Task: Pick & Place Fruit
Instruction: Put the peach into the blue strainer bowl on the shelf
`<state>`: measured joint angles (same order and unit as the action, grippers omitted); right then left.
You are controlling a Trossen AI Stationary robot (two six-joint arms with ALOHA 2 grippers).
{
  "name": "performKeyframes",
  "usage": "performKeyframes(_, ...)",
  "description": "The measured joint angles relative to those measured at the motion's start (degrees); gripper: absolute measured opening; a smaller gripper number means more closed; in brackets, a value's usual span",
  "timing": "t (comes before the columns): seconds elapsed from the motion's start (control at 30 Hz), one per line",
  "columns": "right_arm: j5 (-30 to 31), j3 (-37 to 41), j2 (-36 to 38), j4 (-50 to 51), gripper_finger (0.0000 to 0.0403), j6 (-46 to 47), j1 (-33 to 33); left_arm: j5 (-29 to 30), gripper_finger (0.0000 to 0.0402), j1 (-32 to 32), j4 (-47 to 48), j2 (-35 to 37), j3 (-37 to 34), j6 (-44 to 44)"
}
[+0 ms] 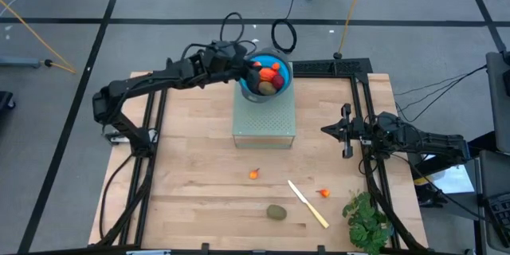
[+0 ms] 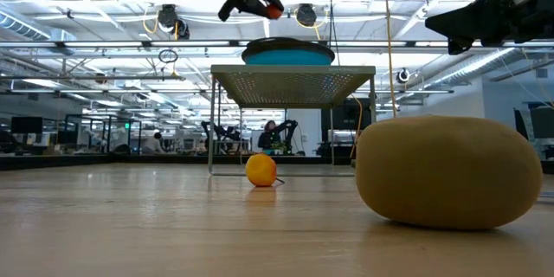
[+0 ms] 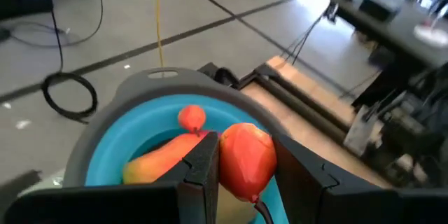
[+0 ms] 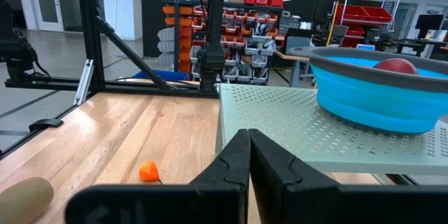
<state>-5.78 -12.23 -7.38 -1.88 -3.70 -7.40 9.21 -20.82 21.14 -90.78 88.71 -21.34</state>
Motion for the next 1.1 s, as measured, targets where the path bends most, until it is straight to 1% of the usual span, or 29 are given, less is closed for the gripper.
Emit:
performKeyframes(0.33, -0.01, 0.0, -0.01, 0.01, 0.0, 0.0, 0.0, -2.13, 0.0108, 0.91, 0.9, -3.77, -0.02, 12.73)
performKeyframes(0.53, -0.02, 0.0, -0.01, 0.0, 0.0, 0.02, 0.0, -2.07, 0.0108, 2.31, 6.18, -3.79, -0.02, 19.0)
performKeyframes(0.77, -0.02, 0.0, -0.01, 0.01, 0.0, 0.02, 0.0, -1.73, 0.0108, 3.02, 10.49, -3.79, -0.02, 21.08)
performKeyframes(1.1, -0.01, 0.0, -0.01, 0.0, 0.0, 0.02, 0.0, -1.64, 0.0108, 1.6, 10.85, -3.79, -0.04, 21.18)
